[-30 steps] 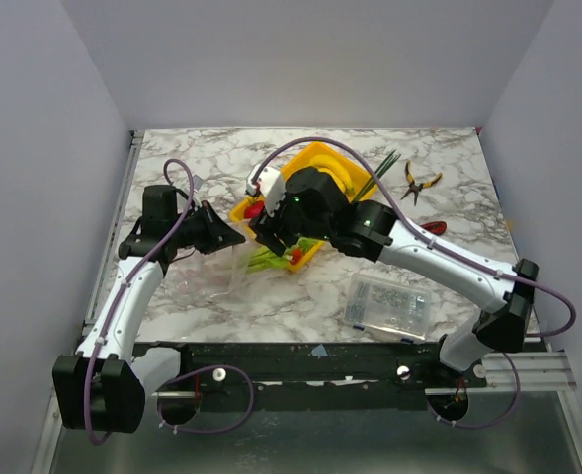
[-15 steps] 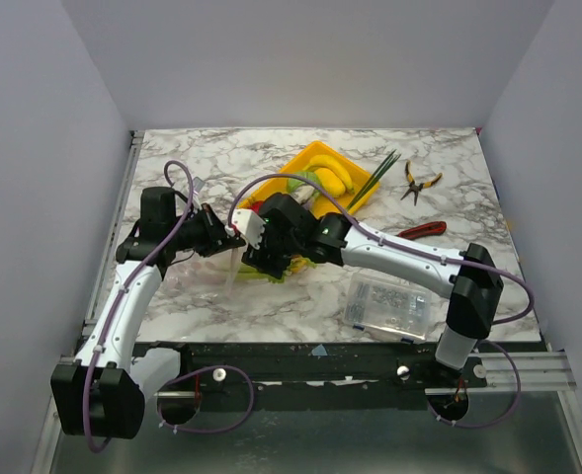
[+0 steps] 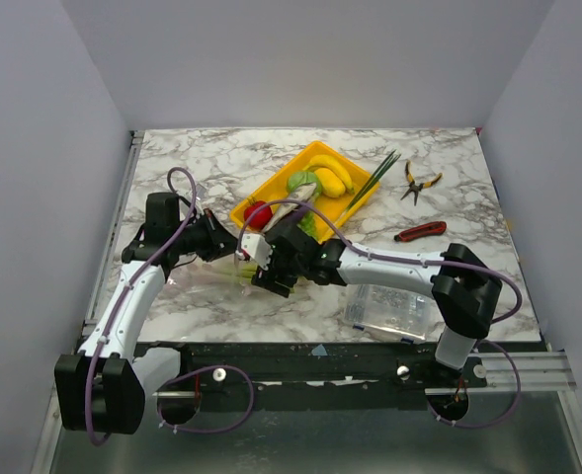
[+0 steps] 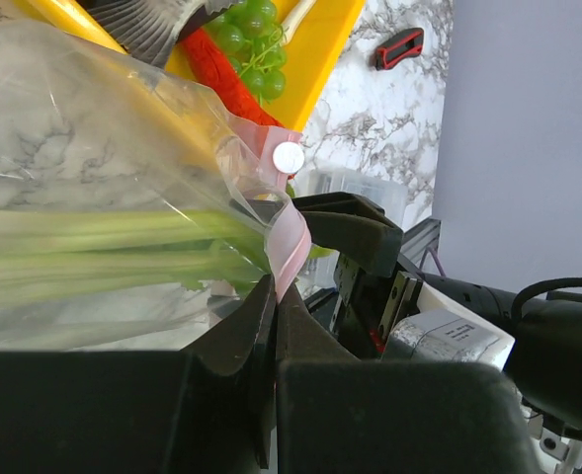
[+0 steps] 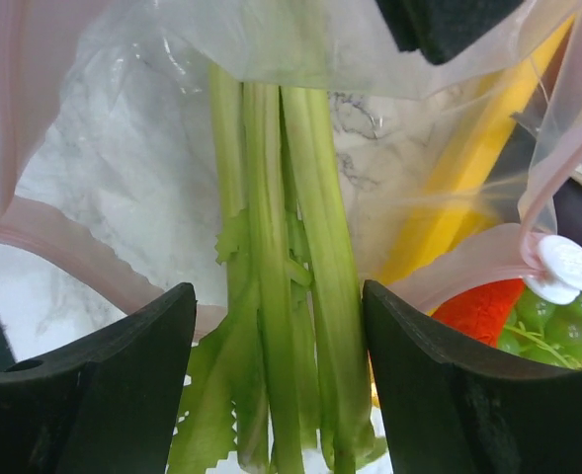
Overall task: Place the food in the zip-top bag and seal the zipper
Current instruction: Place the fake vegetable in the zipper food storage bag.
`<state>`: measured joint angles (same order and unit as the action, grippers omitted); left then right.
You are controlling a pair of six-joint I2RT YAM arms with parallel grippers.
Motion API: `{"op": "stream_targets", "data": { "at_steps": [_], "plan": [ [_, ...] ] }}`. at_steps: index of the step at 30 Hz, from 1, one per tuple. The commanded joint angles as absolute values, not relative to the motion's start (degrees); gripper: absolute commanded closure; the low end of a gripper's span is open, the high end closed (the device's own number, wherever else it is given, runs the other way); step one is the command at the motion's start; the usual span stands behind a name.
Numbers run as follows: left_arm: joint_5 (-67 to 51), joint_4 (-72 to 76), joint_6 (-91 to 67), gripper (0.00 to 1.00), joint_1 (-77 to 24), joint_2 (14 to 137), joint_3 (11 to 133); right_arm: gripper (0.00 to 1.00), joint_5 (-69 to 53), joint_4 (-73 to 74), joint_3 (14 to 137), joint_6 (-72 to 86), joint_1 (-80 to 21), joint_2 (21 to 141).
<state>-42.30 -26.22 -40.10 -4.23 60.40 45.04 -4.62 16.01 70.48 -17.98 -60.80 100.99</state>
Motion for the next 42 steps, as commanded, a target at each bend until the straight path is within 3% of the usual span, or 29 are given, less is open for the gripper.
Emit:
{"op": "stream_targets", "data": {
  "at_steps": [1, 4, 8, 10, 17, 31, 37, 42],
  "plan": [
    [-43.3, -21.8, -41.9, 1.00, -4.0, 60.6, 44.1, 0.29, 3.5, 8.3, 67.6, -20.8, -61.2, 101.3],
    [-43.1, -21.7, -42.1, 1.00, -4.0, 60.9, 44.0, 0.34, 6.1, 1.7, 63.1, -23.7, -61.7, 100.3],
    [-43.2, -22.1, -42.0, 1.00, -3.9, 60.5, 43.9, 0.60, 10.3, -5.5, 60.0, -25.1, -62.2, 100.0],
    [-43.4, -22.3, -42.1, 1.00, -3.9, 60.1, 43.9, 0.66, 13.0, -9.8, 57.9, -26.4, -62.9, 99.9],
    [-43.3, -24.0, -40.9, 1.00, -3.9, 59.0, 44.0, 0.99, 11.7, -13.6, 58.3, -20.4, -63.1, 99.3],
    [-34.9, -29.5, -33.5, 1.00, -3.9, 54.6, 41.9, 1.00, 14.1, -19.1, 54.3, 27.1, -63.2, 91.1],
    [-36.3, -29.1, -34.7, 1.00, -3.9, 53.0, 41.6, 1.00, 17.2, -30.9, 49.0, 30.6, -64.4, 90.5],
    [-35.7, -29.9, -33.6, 1.00, -3.9, 53.0, 42.1, 1.00, 8.5, -18.9, 53.2, 23.8, -65.5, 94.4]
  ]
}}
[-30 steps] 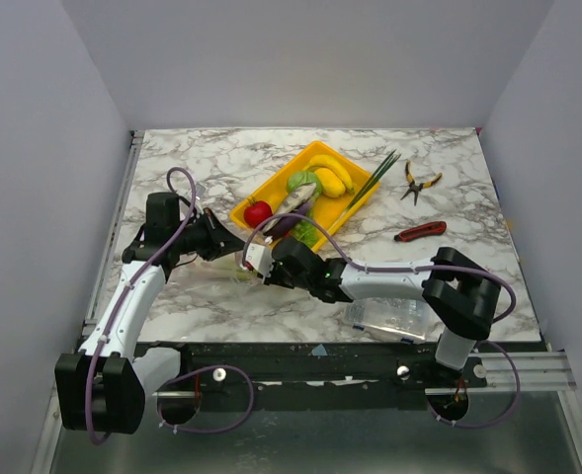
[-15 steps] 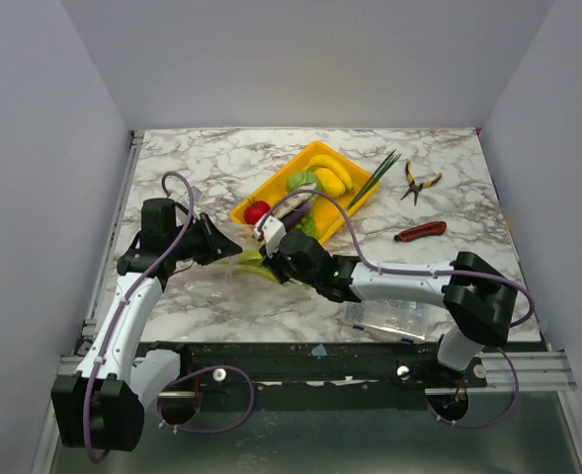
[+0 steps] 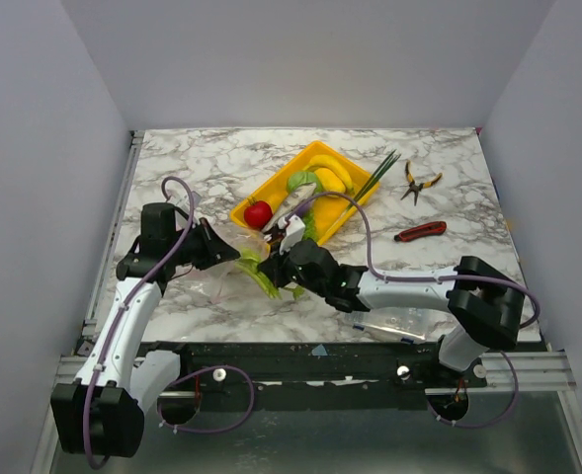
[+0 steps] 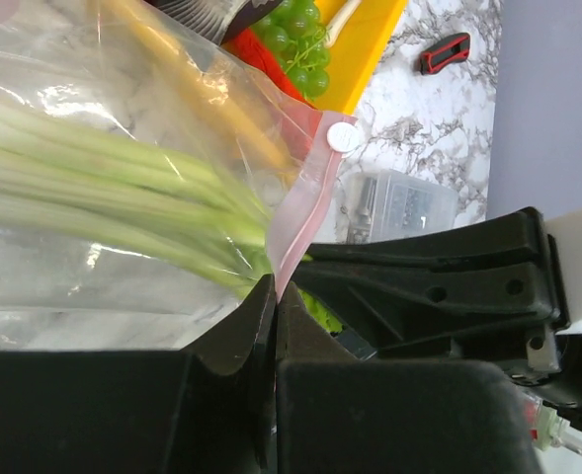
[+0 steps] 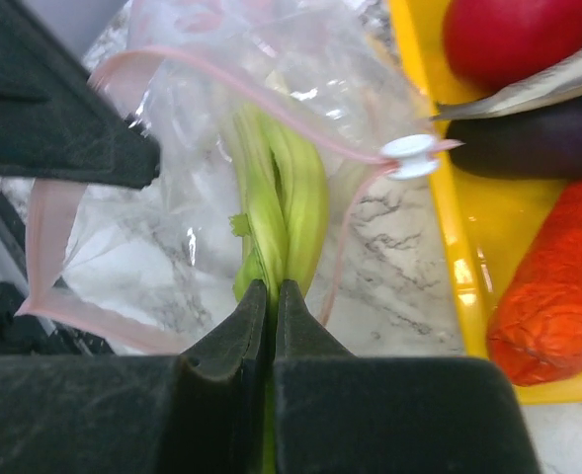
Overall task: Place the food in the zip-top bag and seal the zipper
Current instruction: Place the fake vegetable in the zipper food storage bag.
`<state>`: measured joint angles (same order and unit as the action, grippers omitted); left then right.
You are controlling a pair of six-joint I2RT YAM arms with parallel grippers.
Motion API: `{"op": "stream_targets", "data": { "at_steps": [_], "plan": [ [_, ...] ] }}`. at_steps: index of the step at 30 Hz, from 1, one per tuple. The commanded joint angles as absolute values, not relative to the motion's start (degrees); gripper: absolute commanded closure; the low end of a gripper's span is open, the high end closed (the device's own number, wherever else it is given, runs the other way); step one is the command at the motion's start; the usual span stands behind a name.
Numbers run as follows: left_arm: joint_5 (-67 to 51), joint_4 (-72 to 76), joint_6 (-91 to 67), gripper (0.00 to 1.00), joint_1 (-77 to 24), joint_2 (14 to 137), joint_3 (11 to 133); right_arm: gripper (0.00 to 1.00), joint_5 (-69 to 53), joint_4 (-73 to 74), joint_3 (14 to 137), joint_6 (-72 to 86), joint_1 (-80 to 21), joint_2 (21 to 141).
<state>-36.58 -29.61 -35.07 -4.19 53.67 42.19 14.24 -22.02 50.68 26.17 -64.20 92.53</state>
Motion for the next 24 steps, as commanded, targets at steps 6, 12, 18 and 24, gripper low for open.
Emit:
{"op": "stream_targets", "data": {
  "at_steps": [6, 12, 18, 24],
  "plan": [
    [-41.1, -23.7, -35.2, 1.00, -3.9, 59.0, 37.7, 0.71, 8.8, -6.8, 55.4, 19.8, -65.7, 98.7],
    [-41.4, -22.3, -35.2, 1.00, -3.9, 61.3, 35.3, 0.40, 9.7, -11.1, 57.3, 12.9, -66.6, 101.1],
    [-39.3, -24.1, -34.4, 1.00, -3.9, 59.1, 34.7, 0.30, 8.0, -13.3, 61.4, 9.6, -66.9, 104.5],
    [-39.6, -24.4, -34.8, 1.00, -3.9, 58.1, 35.0, 0.23, 8.7, -17.7, 61.6, 5.6, -68.4, 110.0]
  ]
}}
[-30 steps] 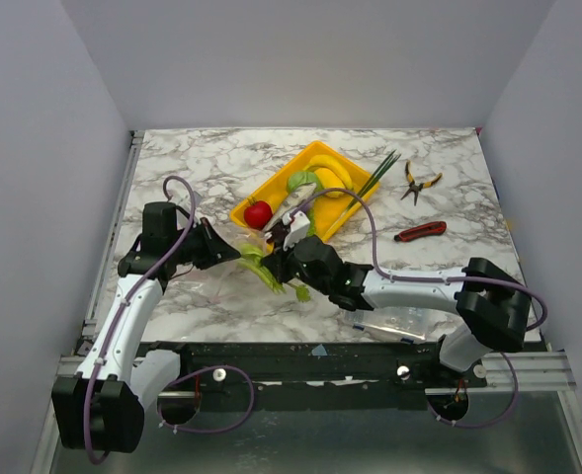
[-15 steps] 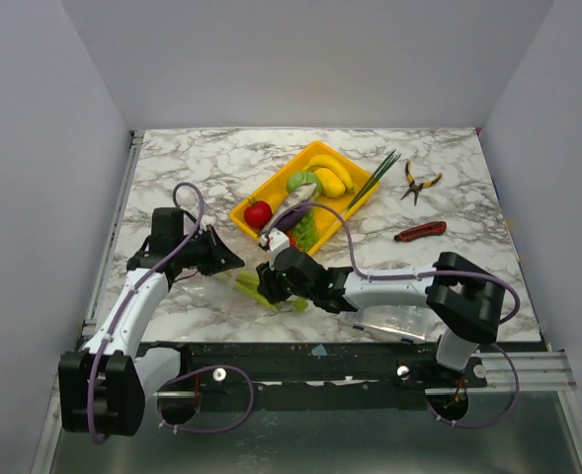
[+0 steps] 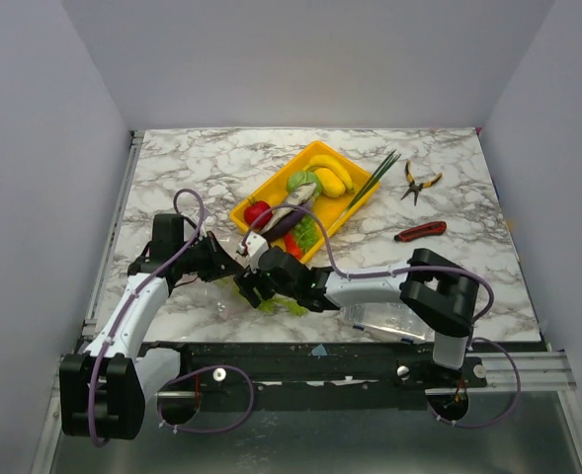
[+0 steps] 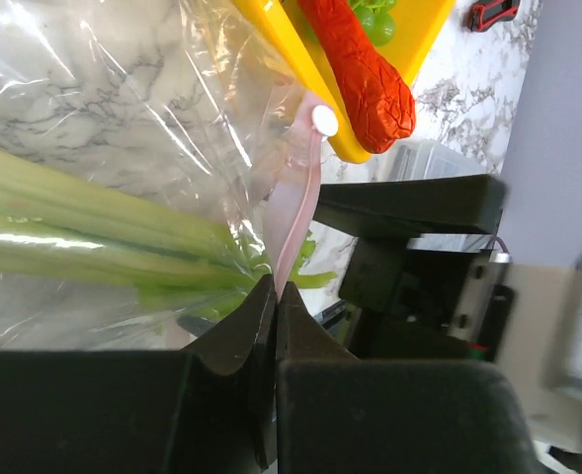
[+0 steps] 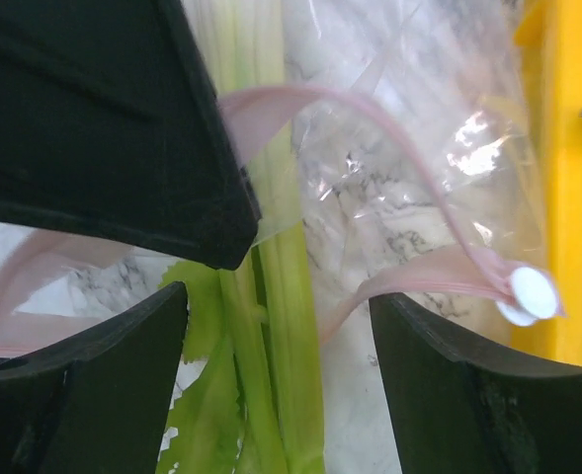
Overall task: Place the food in the zip-top bag and seal the zipper
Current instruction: Place the fake vegetable in the zipper food storage bag.
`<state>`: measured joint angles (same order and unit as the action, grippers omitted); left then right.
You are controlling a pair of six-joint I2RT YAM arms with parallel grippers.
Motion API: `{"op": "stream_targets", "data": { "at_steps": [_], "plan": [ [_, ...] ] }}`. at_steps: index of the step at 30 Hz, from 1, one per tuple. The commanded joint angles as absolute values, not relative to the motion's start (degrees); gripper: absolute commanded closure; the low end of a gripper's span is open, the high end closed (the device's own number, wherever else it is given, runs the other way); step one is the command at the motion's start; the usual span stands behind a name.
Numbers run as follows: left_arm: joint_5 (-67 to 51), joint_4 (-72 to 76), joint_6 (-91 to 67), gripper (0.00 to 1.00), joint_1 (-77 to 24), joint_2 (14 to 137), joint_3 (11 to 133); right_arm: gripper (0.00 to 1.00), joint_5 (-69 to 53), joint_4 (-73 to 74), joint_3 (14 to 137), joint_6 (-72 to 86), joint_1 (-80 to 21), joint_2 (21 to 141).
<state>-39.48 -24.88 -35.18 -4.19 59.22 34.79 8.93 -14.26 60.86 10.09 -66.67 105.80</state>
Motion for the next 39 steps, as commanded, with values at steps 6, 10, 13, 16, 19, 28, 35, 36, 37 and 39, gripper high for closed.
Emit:
{"op": "stream_targets", "data": {
  "at_steps": [6, 10, 13, 16, 19, 28, 35, 36, 37, 39],
  "plan": [
    [-39.3, -24.4, -34.9, 1.00, -3.9, 58.1, 34.6, 0.22, 14.6, -20.6, 61.2, 2.4, -71.8, 113.6],
    [-39.1, -24.3, -35.2, 1.00, -3.9, 57.6, 34.2, 0.27, 28.2, -23.4, 60.3, 1.6, -73.0, 118.2],
    [-38.9, -24.9, -35.0, 1.00, -3.9, 57.0, 34.3, 0.44, 31.3, -26.5, 58.6, 1.8, -73.2, 118.3],
    [-38.1, -26.1, -34.7, 1.00, -3.9, 55.9, 34.8, 0.77, 29.1, -30.2, 55.8, 2.9, -73.3, 115.2],
    [-36.3, -28.1, -34.0, 1.00, -3.9, 54.0, 36.0, 0.94, 27.2, -29.7, 54.9, 6.1, -73.5, 110.6],
    [-36.5, -32.1, -35.2, 1.00, -3.9, 48.1, 38.8, 1.00, 21.7, -18.7, 59.0, 29.1, -73.5, 100.1],
    [-37.8, -33.9, -38.0, 1.00, -3.8, 45.1, 39.9, 1.00, 27.6, -14.7, 60.9, 41.7, -73.3, 97.8],
    [-37.9, -34.4, -38.5, 1.00, -3.8, 44.7, 40.2, 1.00, 28.3, -13.6, 61.7, 43.3, -73.3, 97.5],
    [-37.8, -34.9, -39.0, 1.00, -3.8, 44.3, 40.4, 1.00, 27.9, -13.0, 62.2, 45.6, -73.0, 96.9],
    [-36.9, -36.2, -40.0, 1.00, -3.8, 43.5, 40.9, 1.00, 28.3, -10.7, 63.5, 49.1, -72.7, 95.6]
  ]
}}
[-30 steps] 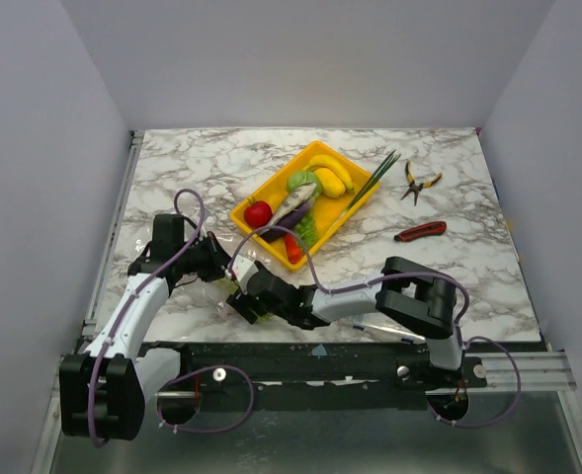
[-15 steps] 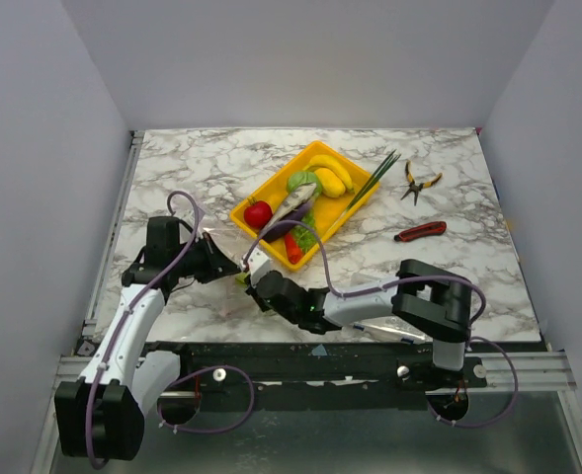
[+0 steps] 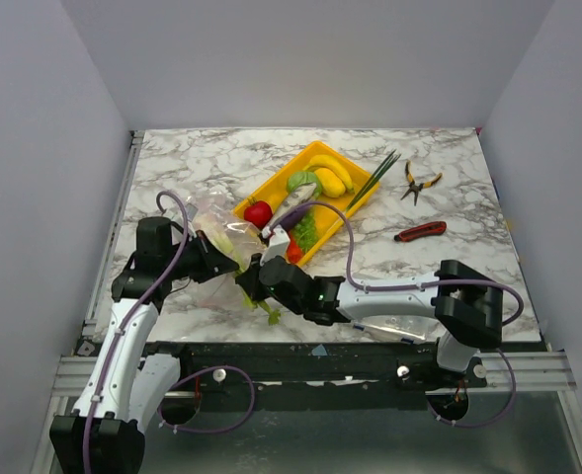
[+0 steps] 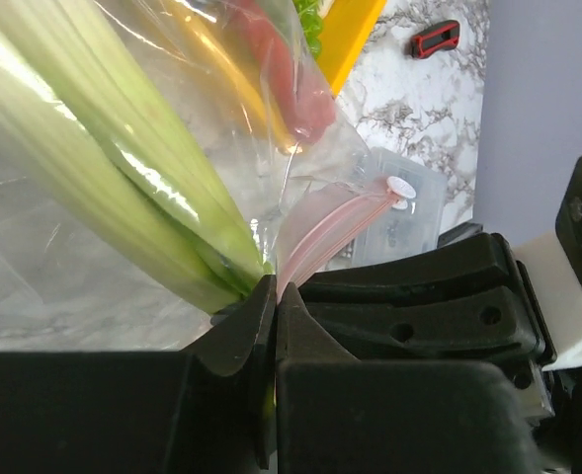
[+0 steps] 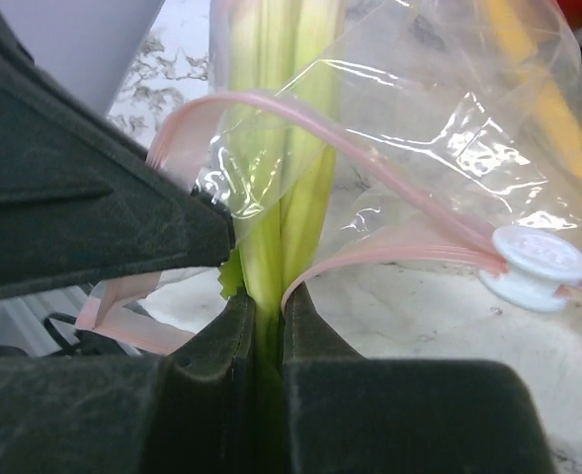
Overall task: Place the food in the zip-top bag and seal the zipper
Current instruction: Place the fake vegetable in the zipper food storage bag.
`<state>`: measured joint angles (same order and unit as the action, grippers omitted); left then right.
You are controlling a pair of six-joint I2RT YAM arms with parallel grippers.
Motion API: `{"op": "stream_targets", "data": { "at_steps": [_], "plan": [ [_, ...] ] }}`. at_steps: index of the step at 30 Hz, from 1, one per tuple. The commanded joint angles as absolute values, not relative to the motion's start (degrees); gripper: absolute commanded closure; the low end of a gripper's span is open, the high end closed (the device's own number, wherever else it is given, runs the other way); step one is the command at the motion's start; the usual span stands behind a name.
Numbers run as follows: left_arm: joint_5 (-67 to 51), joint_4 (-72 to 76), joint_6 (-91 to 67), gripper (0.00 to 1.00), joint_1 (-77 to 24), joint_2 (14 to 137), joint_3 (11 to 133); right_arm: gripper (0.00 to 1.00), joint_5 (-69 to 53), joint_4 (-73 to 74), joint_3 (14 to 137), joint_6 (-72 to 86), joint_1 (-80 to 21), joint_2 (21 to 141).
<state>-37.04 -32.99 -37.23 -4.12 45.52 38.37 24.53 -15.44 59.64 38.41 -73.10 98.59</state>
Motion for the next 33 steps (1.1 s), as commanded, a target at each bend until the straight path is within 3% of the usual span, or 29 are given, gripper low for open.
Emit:
{"op": "stream_targets", "data": {
  "at_steps": [1, 9, 13, 15, 19, 21, 24, 33],
  "plan": [
    [-36.2, -36.7, -40.0, 1.00, -3.8, 43.1, 41.2, 1.00, 29.0, -8.4, 64.6, 51.1, -72.4, 95.1],
    [-34.1, -38.7, -35.7, 1.00, -3.9, 43.4, 46.3, 1.00, 20.2, -0.3, 69.4, 43.0, -71.4, 96.6],
    [-32.7, -40.2, -34.0, 1.00, -3.9, 45.0, 48.2, 0.92, 16.5, 4.4, 70.7, 35.1, -71.4, 99.9],
    [-36.2, -37.2, -36.3, 1.00, -3.9, 45.5, 45.7, 0.84, 16.8, 3.9, 69.7, 30.9, -71.4, 101.9],
    [-42.9, -27.6, -42.1, 1.00, -3.9, 48.5, 36.1, 0.51, 18.9, 1.7, 66.8, 24.6, -71.5, 105.3],
    [-41.9, -26.0, -42.1, 1.00, -3.9, 50.1, 34.1, 0.43, 19.7, 1.1, 66.7, 21.3, -71.5, 107.2],
    [-41.6, -24.1, -41.9, 1.00, -3.9, 51.5, 32.4, 0.40, 22.3, 3.5, 68.3, 17.6, -73.1, 108.5],
    [-41.3, -25.2, -40.5, 1.00, -3.9, 52.0, 33.3, 0.36, 27.6, -8.9, 65.1, 10.3, -77.2, 106.7]
  ]
}}
